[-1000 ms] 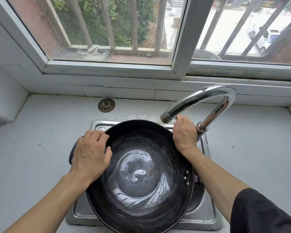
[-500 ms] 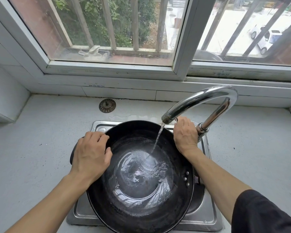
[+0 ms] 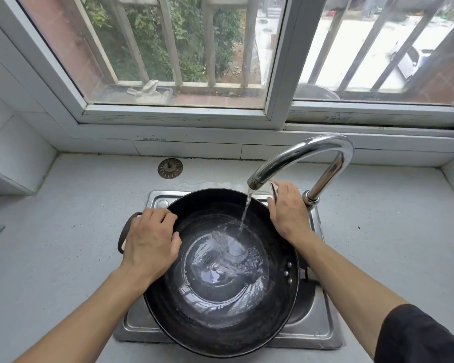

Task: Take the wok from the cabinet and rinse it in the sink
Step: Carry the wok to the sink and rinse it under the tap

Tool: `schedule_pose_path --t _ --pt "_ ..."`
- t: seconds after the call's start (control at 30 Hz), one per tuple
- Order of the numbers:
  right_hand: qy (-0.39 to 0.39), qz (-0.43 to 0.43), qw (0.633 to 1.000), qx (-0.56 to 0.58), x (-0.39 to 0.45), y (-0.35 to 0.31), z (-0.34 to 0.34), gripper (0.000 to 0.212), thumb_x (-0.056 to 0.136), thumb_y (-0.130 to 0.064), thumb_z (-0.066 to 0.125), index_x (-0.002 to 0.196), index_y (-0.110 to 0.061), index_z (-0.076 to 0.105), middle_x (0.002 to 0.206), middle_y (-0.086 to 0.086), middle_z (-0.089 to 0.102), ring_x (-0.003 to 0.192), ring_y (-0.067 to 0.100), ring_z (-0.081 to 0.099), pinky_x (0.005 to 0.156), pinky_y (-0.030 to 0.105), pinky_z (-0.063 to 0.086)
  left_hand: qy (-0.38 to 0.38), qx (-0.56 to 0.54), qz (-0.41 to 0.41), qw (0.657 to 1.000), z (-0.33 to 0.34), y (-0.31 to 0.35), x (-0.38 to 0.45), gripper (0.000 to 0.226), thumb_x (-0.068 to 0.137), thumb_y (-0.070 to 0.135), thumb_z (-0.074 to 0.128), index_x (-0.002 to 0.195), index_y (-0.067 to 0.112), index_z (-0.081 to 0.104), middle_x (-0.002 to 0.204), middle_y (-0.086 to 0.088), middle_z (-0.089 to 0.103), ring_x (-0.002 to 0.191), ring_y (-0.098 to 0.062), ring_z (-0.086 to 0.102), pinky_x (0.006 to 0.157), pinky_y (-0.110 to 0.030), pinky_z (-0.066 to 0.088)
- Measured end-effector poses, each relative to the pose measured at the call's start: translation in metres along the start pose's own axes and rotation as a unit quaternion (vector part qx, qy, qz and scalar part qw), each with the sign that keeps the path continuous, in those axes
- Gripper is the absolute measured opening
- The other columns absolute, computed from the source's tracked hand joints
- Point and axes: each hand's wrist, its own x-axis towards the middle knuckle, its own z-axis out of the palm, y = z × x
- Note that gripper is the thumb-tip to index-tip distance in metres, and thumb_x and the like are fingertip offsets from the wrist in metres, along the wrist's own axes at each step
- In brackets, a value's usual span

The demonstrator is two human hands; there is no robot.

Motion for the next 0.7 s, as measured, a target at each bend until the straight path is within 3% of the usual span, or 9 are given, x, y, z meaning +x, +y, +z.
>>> schedule_pose_path --t 0.17,0.33,0.4,0.5,0.6,0.7 --pt "-0.022 -0.027 0.999 0.034 -0.042 -0.014 -0.044 0.037 0.091 -0.023 0.057 0.125 -0.014 0.046 0.117 0.003 0.050 0.107 0.018 0.046 0.096 0.031 0.043 -0.019 -0.004 -0.011 1.000 -0.012 -0.005 -0.005 0.026 0.076 0.021 0.073 0.099 0.011 0.069 0.097 -0.004 0.066 0.091 -0.028 0.058 0.072 -0.045 0.049" --pt "-0.101 0.016 0.995 -0.010 -0.088 -0.006 -0.073 0.031 0.093 -0.027 0.055 0.123 -0.017 0.054 0.119 0.000 0.054 0.110 0.019 0.050 0.096 0.032 0.045 -0.036 0.004 -0.019 0.999 -0.020 -0.028 -0.010 0.022 0.078 0.023 0.070 0.098 0.013 0.068 0.097 -0.004 0.065 0.094 -0.027 0.055 0.076 -0.043 0.047" --pt "-0.144 0.043 0.988 -0.025 -0.106 -0.001 -0.077 0.023 0.092 -0.021 0.053 0.115 -0.021 0.056 0.114 -0.001 0.055 0.106 0.019 0.050 0.093 0.034 0.047 -0.044 0.009 -0.015 0.999 -0.023 -0.038 -0.011 0.021 0.079 0.023 0.069 0.097 0.012 0.068 0.096 -0.005 0.066 0.094 -0.028 0.055 0.076 -0.043 0.047" --pt "-0.188 0.061 0.978 -0.070 -0.132 0.003 -0.082 0.031 0.085 -0.010 0.049 0.114 -0.021 0.054 0.114 0.002 0.055 0.104 0.023 0.049 0.087 0.036 0.046 -0.067 0.018 -0.004 0.998 -0.027 -0.046 -0.012 0.022 0.079 0.018 0.069 0.099 0.010 0.069 0.098 -0.007 0.067 0.094 -0.031 0.056 0.076 -0.045 0.050" --pt "-0.195 0.066 0.974 -0.098 -0.151 0.002 -0.085 0.042 0.081 -0.003 0.047 0.119 -0.019 0.053 0.117 0.004 0.054 0.105 0.027 0.048 0.086 0.038 0.046 -0.090 0.024 0.021 0.995 -0.030 -0.051 -0.014 0.034 0.079 0.014 0.064 0.112 0.010 0.068 0.113 -0.006 0.065 0.107 -0.029 0.053 0.085 -0.043 0.048" --pt "-0.204 0.088 0.967 -0.122 -0.159 0.005 -0.083 0.049 0.076 0.001 0.049 0.122 -0.017 0.051 0.122 0.004 0.054 0.107 0.027 0.049 0.088 0.037 0.046 -0.143 0.057 0.068 0.986 -0.031 -0.058 -0.015 0.051 0.081 0.022 0.060 0.132 0.020 0.056 0.137 0.002 0.052 0.128 -0.022 0.042 0.100 -0.037 0.042"
